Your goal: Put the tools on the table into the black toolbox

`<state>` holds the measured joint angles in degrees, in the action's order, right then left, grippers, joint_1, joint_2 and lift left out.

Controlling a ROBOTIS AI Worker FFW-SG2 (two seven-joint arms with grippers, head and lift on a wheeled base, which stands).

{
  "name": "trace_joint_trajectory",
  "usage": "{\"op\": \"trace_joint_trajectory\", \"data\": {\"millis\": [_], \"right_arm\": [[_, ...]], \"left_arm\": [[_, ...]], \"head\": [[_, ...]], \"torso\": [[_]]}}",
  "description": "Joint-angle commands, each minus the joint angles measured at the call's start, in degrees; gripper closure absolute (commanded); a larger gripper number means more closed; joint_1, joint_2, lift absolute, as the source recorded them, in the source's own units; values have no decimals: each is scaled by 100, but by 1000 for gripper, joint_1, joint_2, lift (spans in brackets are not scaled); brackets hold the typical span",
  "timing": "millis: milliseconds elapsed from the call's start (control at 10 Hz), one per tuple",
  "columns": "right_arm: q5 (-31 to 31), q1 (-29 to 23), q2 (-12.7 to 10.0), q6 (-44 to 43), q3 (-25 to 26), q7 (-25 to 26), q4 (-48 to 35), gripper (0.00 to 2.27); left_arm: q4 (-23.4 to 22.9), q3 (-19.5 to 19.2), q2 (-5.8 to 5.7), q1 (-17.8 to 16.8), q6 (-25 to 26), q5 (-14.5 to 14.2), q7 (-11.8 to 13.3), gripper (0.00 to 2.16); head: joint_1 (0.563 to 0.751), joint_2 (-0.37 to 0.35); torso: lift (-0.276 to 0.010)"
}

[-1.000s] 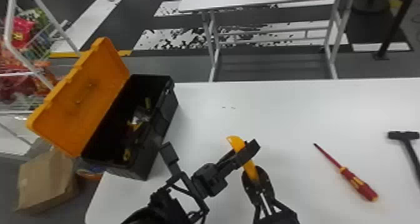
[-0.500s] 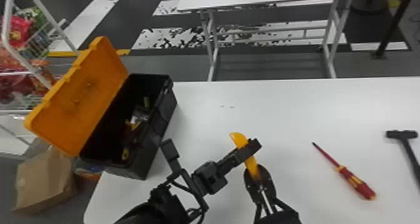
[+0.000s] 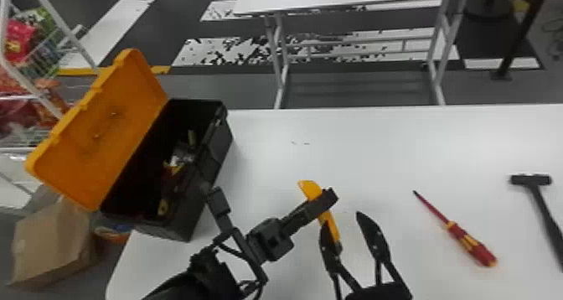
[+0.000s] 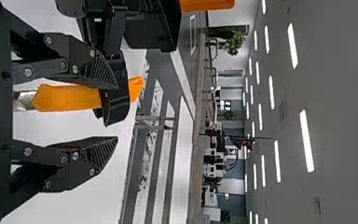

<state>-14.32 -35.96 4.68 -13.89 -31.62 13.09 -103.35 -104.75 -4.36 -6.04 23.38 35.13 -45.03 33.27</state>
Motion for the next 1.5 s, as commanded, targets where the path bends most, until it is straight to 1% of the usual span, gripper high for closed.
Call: {"op": "trace_joint_trajectory", "data": {"millis": [0,100,200,400,500,600,700,800,900,1000,1100,1200,1400], "right_arm": [[122,-166,7,-337,174,1,25,228],[236,-271,7,-601,332,1,60,191],[324,-359,16,-847,499,1,78,167],[553,-465,16,-1110,798,1,148,167],[641,-491,16,-1251,912,1,210,167],[711,-509,16,-1357,991,1,280,167],[781,-535,16,-1427,1070,1,324,167],[825,-553,7,-1515,1140,1,394,171],[860,-570,7,-1673,1211,1,456,171],[869,-597,7,-1743,1272,-8,500,171],[869,-632,7,-1831,1360,-8,517,171],[878,-658,7,-1901,1430,-8,526,171],[931,-693,7,-2007,1510,-17,553,171]], "left_arm": [[-107,-285,-11,17,210,-85,4,2138],[-221,-487,-11,35,350,-146,4,2138],[-449,-716,-11,61,438,-164,-5,2138],[-1038,-1243,-11,131,755,-181,-84,2138],[-1311,-1551,-11,131,948,-296,-119,2138],[-1548,-1858,-2,122,1001,-340,-189,2138],[-1689,-2140,-11,52,1001,-331,-268,2138],[-1759,-2315,-11,-36,1001,-296,-347,2138],[-1873,-2447,-20,-80,1001,-137,-444,2142],[-1908,-2667,-20,-168,948,109,-514,2142],[-1900,-2764,-37,-291,930,346,-602,2142],[-1891,-2781,-46,-378,860,654,-708,2142],[-1680,-2816,-46,-528,333,1313,-945,2142]], "head": [[695,217],[695,219],[695,221],[695,217],[695,216],[695,222],[695,237],[695,258],[695,270],[695,286],[695,305],[695,319],[695,350]], "torso": [[-75],[-75],[-75],[-75],[-75],[-75],[-75],[-75],[-75],[-75],[-75],[-75],[-75]]}}
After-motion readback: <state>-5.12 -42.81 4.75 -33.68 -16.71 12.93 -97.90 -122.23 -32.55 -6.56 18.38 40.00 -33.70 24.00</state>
